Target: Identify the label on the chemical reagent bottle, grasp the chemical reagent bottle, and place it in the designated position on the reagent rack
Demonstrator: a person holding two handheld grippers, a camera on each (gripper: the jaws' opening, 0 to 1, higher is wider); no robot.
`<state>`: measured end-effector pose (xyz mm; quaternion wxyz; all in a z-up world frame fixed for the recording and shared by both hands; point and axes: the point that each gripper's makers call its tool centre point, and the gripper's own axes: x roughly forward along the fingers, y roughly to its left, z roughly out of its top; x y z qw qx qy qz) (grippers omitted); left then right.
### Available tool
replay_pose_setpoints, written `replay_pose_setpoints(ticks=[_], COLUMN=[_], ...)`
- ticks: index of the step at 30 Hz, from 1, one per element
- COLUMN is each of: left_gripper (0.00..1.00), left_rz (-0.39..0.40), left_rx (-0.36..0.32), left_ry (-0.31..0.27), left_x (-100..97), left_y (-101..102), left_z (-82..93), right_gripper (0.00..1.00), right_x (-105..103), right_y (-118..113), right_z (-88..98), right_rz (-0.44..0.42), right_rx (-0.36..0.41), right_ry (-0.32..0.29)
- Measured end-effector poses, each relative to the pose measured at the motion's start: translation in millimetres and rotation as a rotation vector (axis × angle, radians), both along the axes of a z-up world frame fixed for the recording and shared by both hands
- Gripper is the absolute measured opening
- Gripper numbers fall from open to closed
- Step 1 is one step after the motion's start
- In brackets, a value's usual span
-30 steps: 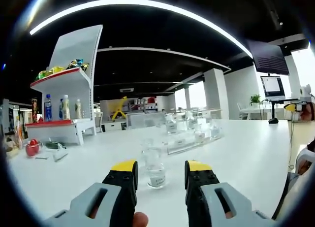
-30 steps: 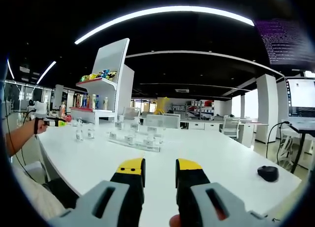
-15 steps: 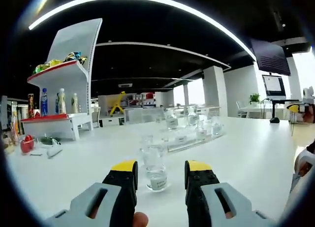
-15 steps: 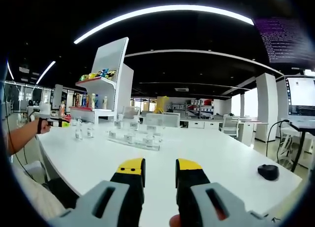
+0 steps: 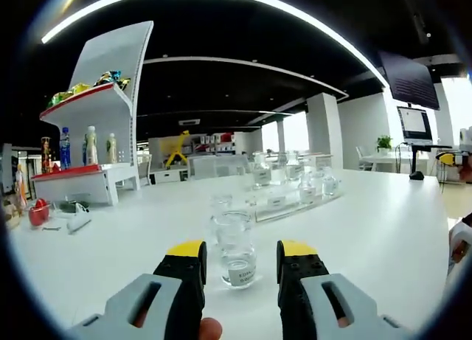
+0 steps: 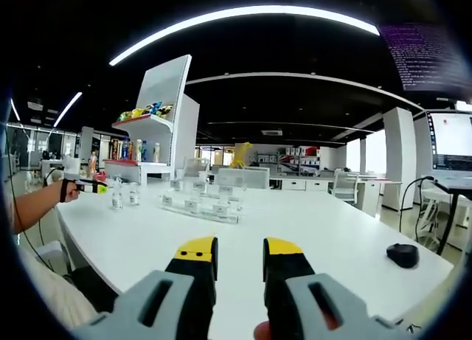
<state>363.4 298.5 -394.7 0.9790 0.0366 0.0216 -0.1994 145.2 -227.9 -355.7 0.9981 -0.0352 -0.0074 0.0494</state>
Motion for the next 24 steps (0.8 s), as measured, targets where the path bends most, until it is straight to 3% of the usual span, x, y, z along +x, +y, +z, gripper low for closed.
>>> replay_pose_setpoints(ticks=[9,24], left_gripper=[0.38,0.37], left_rz=[-0.002,0.029], left_rx=[-0.006,-0.007], left_ry=[0.006,0.022], left_x=[13.2,27.9], left_y=[-9,-5], left_z=[-1.8,-9.8], right_gripper=[0.24,0.24], right_x=[1,3], right_y=[-2,-3], right_z=[1.3,-1.5], right_rz=[-0.005,-0.008], right_rx=[-0.001,-0.001], right_ry=[0.0,0.007])
